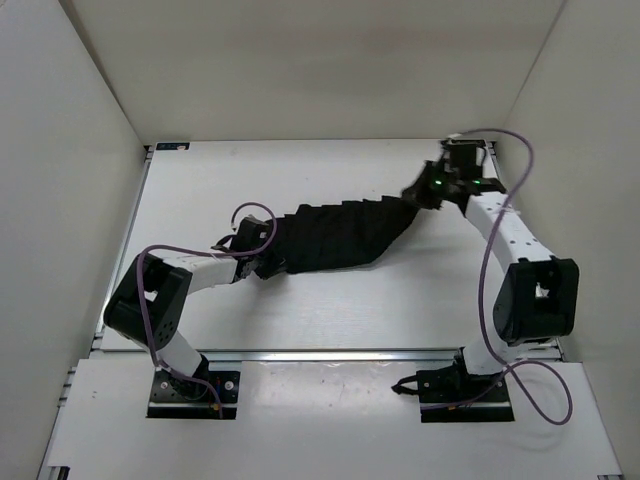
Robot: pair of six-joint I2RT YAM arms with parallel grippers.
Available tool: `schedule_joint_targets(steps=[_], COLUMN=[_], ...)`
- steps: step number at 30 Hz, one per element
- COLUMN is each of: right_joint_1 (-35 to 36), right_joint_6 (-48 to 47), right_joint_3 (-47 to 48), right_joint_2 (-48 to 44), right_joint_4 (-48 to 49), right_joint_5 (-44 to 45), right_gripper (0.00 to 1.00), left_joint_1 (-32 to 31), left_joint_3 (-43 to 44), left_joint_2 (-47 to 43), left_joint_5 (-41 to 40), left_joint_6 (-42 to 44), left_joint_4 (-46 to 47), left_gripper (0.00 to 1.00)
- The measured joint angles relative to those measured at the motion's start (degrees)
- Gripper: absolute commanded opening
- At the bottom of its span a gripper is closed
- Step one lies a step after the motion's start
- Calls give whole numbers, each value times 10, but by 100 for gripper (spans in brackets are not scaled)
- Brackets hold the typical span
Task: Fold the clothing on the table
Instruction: Fold the skirt
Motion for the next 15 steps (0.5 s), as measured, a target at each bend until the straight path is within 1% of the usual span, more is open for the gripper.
schedule_joint_targets(steps=[2, 4, 7, 9, 12, 15], right_joint_1=[81, 152, 249, 292, 344, 376], right_joint_6=[-4, 0, 7, 8, 7, 2], right_joint_3=[54, 86, 133, 180, 285, 378], right_joint_2=[18, 42, 102, 155, 256, 338], right_joint_4=[4, 10, 5, -18, -57, -109], right_joint_5=[3, 1, -8, -14, -21, -25], right_gripper=[1, 0, 0, 0, 0, 0], left_joint_1=[0, 0, 2, 4, 7, 10], left_joint_3=[1, 1, 1, 0, -15, -50], left_joint_2=[3, 3, 3, 5, 3, -14], left_joint_5=[-4, -10, -12, -12, -12, -15], left_joint_6=[-5, -8, -9, -7, -7, -8], left_joint_4=[9, 14, 18, 24, 50, 89], left_gripper=[0, 0, 0, 0, 0, 0])
